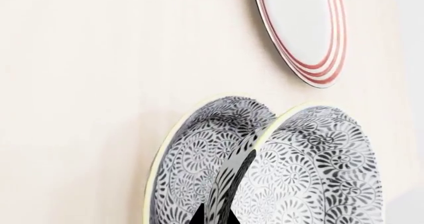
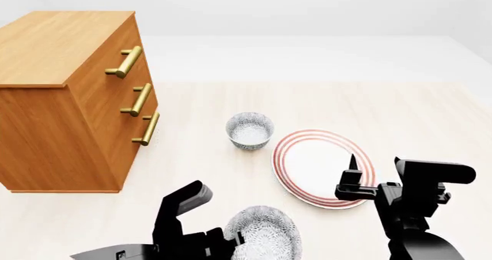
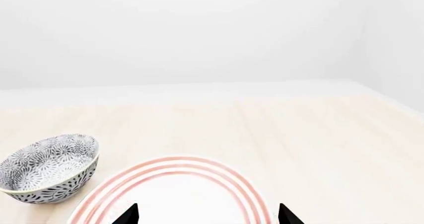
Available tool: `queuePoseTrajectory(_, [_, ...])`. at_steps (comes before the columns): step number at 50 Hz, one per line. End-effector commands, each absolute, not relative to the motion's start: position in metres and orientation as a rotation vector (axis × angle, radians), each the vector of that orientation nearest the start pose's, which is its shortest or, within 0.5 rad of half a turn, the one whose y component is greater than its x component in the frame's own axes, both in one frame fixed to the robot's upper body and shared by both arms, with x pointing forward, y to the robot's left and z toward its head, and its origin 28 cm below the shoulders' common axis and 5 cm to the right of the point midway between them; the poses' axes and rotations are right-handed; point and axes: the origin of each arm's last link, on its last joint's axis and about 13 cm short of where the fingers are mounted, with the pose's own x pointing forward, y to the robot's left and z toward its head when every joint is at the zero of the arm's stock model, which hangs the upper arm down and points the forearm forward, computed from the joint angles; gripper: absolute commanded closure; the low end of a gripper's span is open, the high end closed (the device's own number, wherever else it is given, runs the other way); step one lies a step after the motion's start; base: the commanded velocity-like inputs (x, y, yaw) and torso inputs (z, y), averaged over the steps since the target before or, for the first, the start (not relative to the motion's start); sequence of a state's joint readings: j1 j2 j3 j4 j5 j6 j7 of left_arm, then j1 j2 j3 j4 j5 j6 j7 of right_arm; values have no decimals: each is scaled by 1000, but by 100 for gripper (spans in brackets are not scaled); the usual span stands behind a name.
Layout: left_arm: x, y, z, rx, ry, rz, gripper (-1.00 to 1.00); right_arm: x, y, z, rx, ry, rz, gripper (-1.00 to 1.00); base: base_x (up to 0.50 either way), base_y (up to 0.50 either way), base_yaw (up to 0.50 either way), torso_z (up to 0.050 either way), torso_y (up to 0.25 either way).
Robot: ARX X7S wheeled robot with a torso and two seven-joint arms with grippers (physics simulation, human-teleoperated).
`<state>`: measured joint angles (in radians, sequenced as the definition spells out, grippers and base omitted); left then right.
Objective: Stack the bowl in the middle on the bowl at the back.
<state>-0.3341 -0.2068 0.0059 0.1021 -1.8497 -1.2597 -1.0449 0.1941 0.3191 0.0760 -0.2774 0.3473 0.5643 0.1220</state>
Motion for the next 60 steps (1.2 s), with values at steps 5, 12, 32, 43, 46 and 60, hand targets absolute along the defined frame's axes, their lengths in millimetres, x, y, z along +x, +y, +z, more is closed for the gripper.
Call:
queuePoseTrajectory(5, [201,185,124,-619,1004,-384,100,240,-171,90,7,92,-107,-100,0,0,0,0,0])
queuePoseTrajectory(12, [197,191,129,-634,972,-380,100,239,-172,91,8,91,-113,-100,0,0,0,0,0])
queuePoseTrajectory(32, [194,195,130,-642,948,-356,100,239,-173,89,12,95,-118,-100,0,0,0,1,0])
queuePoseTrajectory(43, [197,195,129,-643,947,-344,100,241,-173,88,13,101,-118,-100,0,0,0,0,0])
queuePoseTrajectory(46, [197,195,130,-645,945,-343,-100,241,-173,87,13,103,-118,-100,0,0,0,0,0])
queuePoseTrajectory(60, [197,196,132,-644,936,-354,-100,241,-174,85,15,111,-124,-100,0,0,0,0,0])
